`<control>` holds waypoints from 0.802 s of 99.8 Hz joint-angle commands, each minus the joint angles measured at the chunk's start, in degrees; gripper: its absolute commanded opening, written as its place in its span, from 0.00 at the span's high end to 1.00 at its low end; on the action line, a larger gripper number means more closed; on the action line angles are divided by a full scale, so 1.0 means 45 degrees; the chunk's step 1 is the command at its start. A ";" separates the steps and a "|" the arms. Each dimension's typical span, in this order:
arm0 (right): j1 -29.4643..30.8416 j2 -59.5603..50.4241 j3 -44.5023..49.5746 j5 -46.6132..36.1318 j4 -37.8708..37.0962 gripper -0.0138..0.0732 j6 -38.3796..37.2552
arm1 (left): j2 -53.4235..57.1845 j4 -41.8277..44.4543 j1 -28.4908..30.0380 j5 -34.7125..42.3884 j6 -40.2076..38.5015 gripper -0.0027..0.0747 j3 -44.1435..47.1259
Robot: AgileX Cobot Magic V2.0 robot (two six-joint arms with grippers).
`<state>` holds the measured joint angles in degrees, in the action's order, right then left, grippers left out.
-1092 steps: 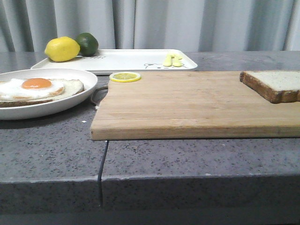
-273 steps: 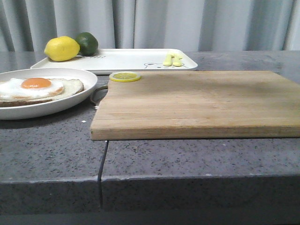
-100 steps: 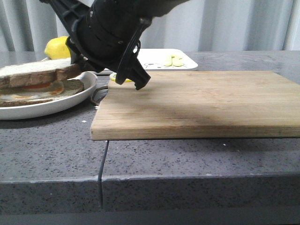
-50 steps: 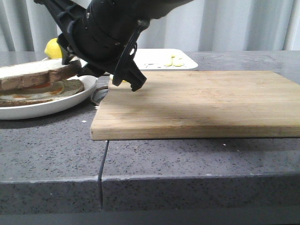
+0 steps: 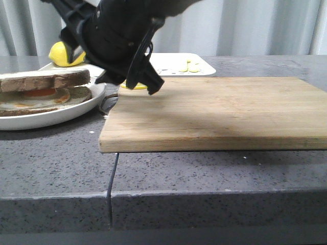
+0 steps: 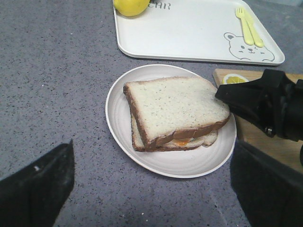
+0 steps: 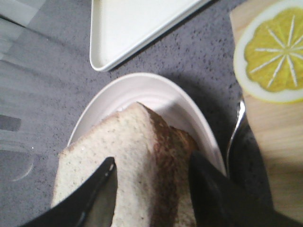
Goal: Place bread and move sandwich to tray
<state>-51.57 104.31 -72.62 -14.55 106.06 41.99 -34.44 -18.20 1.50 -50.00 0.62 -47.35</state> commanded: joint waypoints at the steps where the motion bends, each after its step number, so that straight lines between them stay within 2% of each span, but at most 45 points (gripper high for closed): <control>1: -0.0035 -0.1252 -0.0468 -0.0482 -0.0018 0.41 0.0579 | -0.0152 -0.0321 0.0025 0.0747 -0.0012 0.17 -0.0429; 10: -0.0035 -0.1886 -0.0468 -0.1069 -0.0249 0.41 0.1506 | -0.0152 -0.0321 0.0025 0.0747 -0.0012 0.17 -0.0429; 22: -0.0035 -0.2967 -0.0468 -0.2376 -0.0647 0.41 0.3595 | -0.0152 -0.0321 0.0025 0.0747 -0.0012 0.17 -0.0429; 36: -0.0035 -0.4448 -0.0468 -0.3838 -0.0835 0.41 0.6889 | -0.0152 -0.0321 0.0025 0.0747 -0.0012 0.17 -0.0429; 48: -0.0035 -0.5768 -0.0468 -0.4303 -0.1194 0.41 0.9854 | -0.0152 -0.0321 0.0025 0.0747 -0.0012 0.17 -0.0429; 66: -0.0035 -0.7378 -0.0468 -0.4412 -0.2027 0.41 1.1606 | -0.0152 -0.0321 0.0025 0.0747 -0.0012 0.17 -0.0429; 80: -0.0035 -0.8224 -0.0339 -0.5305 -0.2842 0.41 1.3026 | -0.0152 -0.0321 0.0025 0.0747 -0.0012 0.17 -0.0429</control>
<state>-51.57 70.80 -72.62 -36.48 98.71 95.78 -34.44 -18.20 1.50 -50.00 0.62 -47.35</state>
